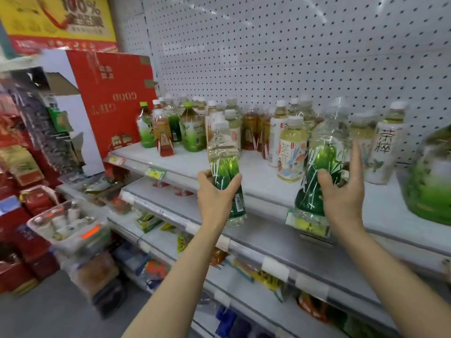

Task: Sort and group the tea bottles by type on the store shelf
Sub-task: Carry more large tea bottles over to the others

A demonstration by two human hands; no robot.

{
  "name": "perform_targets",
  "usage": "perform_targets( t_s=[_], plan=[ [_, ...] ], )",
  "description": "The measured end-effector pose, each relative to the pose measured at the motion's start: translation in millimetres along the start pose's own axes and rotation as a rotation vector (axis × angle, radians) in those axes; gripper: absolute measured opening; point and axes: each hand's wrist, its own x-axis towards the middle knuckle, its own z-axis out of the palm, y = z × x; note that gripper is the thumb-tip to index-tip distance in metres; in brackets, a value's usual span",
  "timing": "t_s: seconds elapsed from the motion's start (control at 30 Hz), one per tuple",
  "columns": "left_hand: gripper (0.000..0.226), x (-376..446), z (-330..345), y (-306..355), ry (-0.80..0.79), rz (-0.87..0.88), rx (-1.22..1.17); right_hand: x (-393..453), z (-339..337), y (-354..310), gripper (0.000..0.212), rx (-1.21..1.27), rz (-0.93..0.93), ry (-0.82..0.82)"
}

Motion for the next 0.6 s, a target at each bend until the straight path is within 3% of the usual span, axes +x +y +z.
perform_targets(
  t_s=[0.23, 0.6],
  plan=[
    [0.062, -8.7, -72.4, -17.1, 0.110, 0.004, 0.127, -67.3, 68.8, -21.6, 0.080, 0.087, -0.019, -0.217],
    [0.063, 25.1, -192.0, -57.0, 0.176, 0.005, 0.266, -141.9, 200.7, -51.6, 0.078, 0.194, 0.034, -0.273]
  ],
)
